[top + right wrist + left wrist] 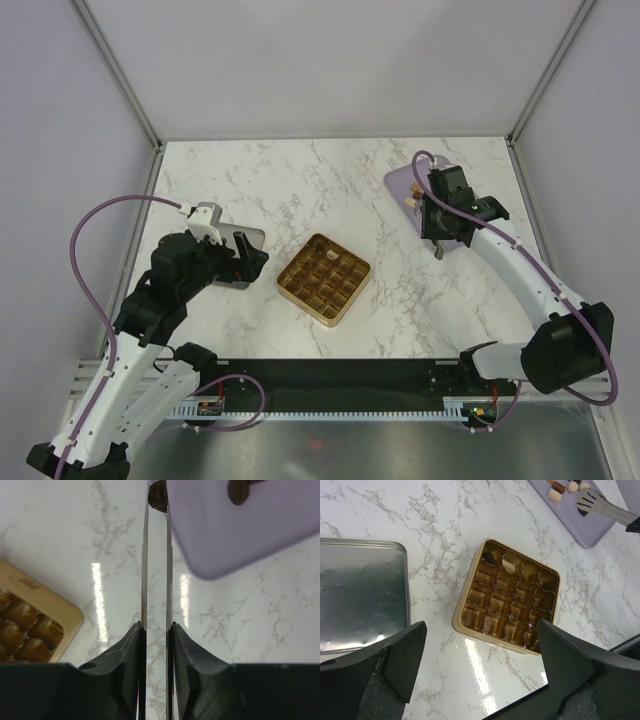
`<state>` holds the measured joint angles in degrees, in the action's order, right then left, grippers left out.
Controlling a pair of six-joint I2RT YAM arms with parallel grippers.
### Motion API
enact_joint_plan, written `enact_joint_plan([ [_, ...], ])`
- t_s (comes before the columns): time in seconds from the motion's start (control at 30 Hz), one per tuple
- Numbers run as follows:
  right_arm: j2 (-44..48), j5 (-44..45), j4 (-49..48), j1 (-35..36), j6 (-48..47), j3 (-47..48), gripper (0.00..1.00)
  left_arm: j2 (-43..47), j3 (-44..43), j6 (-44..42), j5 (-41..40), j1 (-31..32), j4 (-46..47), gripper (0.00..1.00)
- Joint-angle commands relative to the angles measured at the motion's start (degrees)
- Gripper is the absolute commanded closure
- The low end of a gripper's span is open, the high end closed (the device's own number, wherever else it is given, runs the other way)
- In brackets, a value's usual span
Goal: Pack the chocolate
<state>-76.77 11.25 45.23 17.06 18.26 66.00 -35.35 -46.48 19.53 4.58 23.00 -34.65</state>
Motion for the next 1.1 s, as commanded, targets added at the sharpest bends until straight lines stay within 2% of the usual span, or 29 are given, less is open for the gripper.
enact_joint_plan([
  [0.0, 2.9, -2.5, -0.8, 6.4, 0.2, 3.7, 0.71, -0.2, 0.2, -2.2, -0.3, 0.3, 0.1, 0.0],
  [0.27, 5.0, -1.3, -0.8, 22.2, 4.8, 2.1, 0.71, -0.2, 0.2, -2.2, -0.4, 0.3, 0.0, 0.0],
  [0.57, 7.7, 0.8, 1.4, 32.2, 7.1, 0.8, 0.7, -0.4, 0.2, -2.2, -0.4, 0.3, 0.1, 0.0],
  [0.87, 6.5, 5.3, 4.7, 35.9, 8.1, -0.9, 0.69, -0.2, 0.3, -2.1, -0.7, 0.3, 0.1, 0.0],
  [1.07, 6.5, 4.9, 4.3, 36.1, 8.0, -1.1, 0.67, -0.3, 0.2, -2.0, -0.8, 0.3, 0.1, 0.0],
])
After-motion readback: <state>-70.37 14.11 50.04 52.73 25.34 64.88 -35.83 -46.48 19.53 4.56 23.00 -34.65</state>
